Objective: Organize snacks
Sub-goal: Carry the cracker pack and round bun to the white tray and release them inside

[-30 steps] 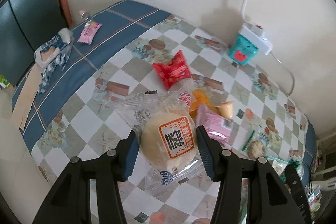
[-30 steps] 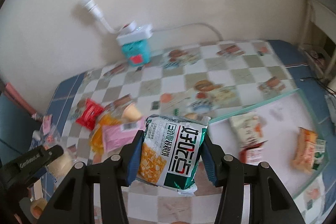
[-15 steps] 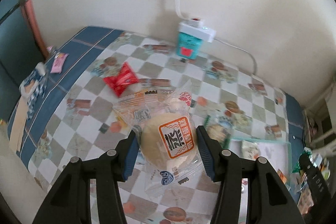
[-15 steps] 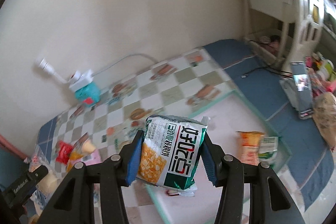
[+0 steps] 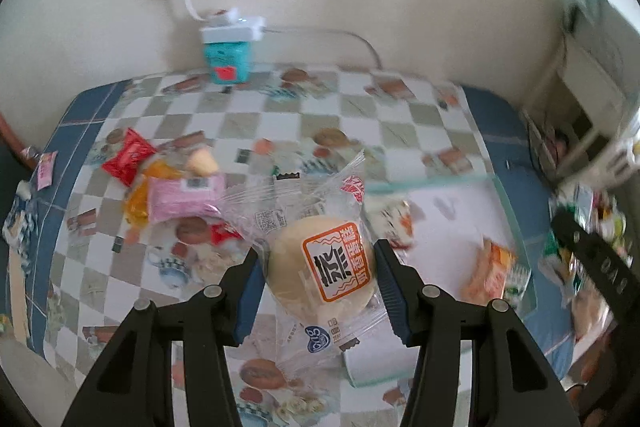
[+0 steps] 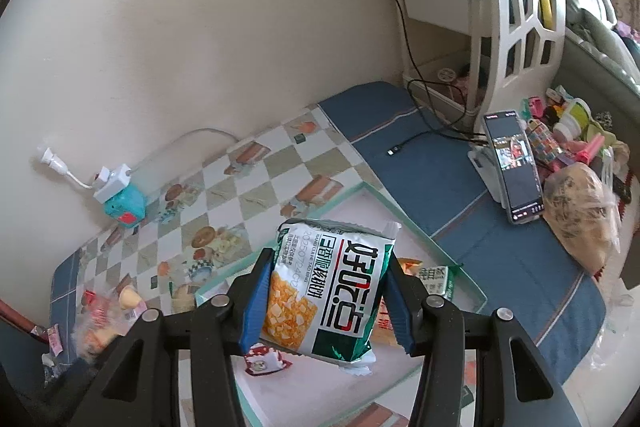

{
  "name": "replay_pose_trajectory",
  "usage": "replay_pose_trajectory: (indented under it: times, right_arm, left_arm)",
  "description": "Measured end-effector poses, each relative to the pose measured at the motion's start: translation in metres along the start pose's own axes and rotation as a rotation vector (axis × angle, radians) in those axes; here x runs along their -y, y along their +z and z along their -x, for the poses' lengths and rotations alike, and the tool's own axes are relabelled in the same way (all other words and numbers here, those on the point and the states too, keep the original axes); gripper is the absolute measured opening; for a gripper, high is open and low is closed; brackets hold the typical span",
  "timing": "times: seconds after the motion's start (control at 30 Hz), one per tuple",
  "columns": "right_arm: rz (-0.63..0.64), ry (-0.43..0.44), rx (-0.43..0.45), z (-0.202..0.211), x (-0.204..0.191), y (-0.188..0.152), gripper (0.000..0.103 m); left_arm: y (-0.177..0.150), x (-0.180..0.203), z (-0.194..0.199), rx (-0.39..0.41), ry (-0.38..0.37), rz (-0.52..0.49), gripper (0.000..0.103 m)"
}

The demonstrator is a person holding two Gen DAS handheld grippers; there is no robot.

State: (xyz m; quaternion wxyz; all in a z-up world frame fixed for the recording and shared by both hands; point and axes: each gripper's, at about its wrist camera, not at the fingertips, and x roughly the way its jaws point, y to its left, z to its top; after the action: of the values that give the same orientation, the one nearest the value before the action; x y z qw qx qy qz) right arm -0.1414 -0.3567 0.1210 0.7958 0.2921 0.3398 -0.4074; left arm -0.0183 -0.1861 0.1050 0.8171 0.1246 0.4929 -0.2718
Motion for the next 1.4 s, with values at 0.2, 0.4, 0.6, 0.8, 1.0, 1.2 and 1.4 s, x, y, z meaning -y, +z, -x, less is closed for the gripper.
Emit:
replay_pose_trajectory:
  times: [0.2,0.4,0.6,0.8,1.0,1.2,1.4]
  right_arm:
    - [0.011,0.002,-0.009,0.004,0.004,-0.004,0.054]
    - [0.018,-0.003,-0.069,-0.014,0.005,-0.013,0.054]
    - [0.014,-0.02,-0.191,-0.053,0.009,-0.028,0.054]
    - [0.023,-0.046,-0.292,-0.081,0.011,-0.045,0.055]
    - [0.029,-0.069,-0.341,-0.093,0.013,-0.053,0.055]
    - [0.021,-0.075,-0.378,-0.101,0.016,-0.058,0.055]
    - [0.014,-0.074,-0.388,-0.101,0.014,-0.057,0.071]
  left_arm:
    - [-0.012,0.028,-0.01,-0.044,-0.025,-0.07,0.055]
    - [-0.021,0.034,-0.032,-0.124,-0.057,-0.072,0.055]
    - [-0.031,0.031,-0.059,-0.204,-0.053,-0.069,0.055]
    - [-0.041,0.031,-0.082,-0.286,-0.065,-0.063,0.055]
    - [-0.048,0.039,-0.091,-0.316,-0.057,-0.09,0.055]
    - [-0.054,0.044,-0.099,-0.343,-0.056,-0.098,0.056]
    - [-0.053,0.042,-0.099,-0.36,-0.084,-0.067,0.072]
